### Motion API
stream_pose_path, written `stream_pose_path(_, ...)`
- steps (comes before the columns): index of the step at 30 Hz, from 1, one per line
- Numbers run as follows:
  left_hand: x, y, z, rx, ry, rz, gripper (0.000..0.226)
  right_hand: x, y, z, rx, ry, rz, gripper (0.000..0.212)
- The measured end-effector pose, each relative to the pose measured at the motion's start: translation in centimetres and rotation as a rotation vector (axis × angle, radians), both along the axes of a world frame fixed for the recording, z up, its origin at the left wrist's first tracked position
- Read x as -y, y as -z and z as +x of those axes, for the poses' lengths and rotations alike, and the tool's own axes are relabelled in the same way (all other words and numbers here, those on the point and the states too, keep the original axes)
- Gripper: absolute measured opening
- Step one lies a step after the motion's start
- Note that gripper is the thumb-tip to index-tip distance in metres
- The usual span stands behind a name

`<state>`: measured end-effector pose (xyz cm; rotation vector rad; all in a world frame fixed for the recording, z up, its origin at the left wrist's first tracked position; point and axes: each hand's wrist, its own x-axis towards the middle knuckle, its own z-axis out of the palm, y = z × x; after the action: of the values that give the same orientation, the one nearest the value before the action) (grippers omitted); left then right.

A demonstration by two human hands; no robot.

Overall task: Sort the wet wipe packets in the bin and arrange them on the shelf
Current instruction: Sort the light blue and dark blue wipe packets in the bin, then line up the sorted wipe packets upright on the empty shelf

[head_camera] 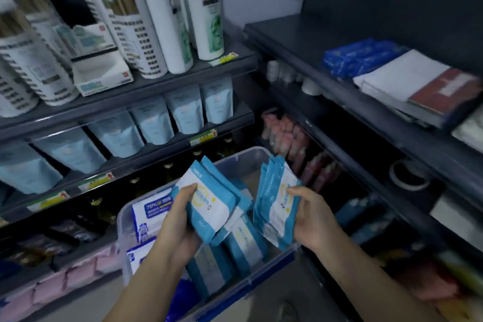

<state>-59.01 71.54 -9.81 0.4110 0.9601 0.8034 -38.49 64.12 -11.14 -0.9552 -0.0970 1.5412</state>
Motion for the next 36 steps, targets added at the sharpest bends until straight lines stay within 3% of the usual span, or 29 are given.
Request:
stream_pose_path(4,1.7,-0.7,2.3,0.015,0.226,-0.021,0.03,4.6,-0.9,-0.2,-0.03,0.169,0.038,0.065)
stream_pose_path(8,4.1,-2.1,6.4,-0.039,0.474,0.083,0.034,10.5,-2.9,0.9,-0.02,0.312,0.027,0.032)
stream_pose_path(13,8.5,-4.0,12.1,-0.041,0.701,0.235,0.028,18.6,-4.7,3.4,0.068,0.565,-0.036,0.057)
stream_pose_path(18,14.5,-5.6,17.6,-0.109,0.891,0.435,0.037,27.0,-6.6,5.1,0.203,0.785,-0.068,0.048)
stream_pose_path(23,23.5,-7.1,22.8,-0.113,1.118,0.675,0.03,36.4,-8.3,5.9,0.467,0.884,-0.104,0.038)
stream_pose_path(28,35.0,-8.0,26.8,-0.137,1.339,0.825,0.06,47.0,-8.7,6.7,0.631,0.985,-0.154,0.046)
stream_pose_path(32,45.2,-8.8,29.1,-0.064,1.381,0.914,0.033,56.1,-8.9,7.6,0.651,1.085,-0.203,0.047)
stream_pose_path(36,53.4,-9.3,31.1,0.004,1.442,0.956,0.033,64.1,-9.2,8.4,0.672,1.178,-0.22,0.047)
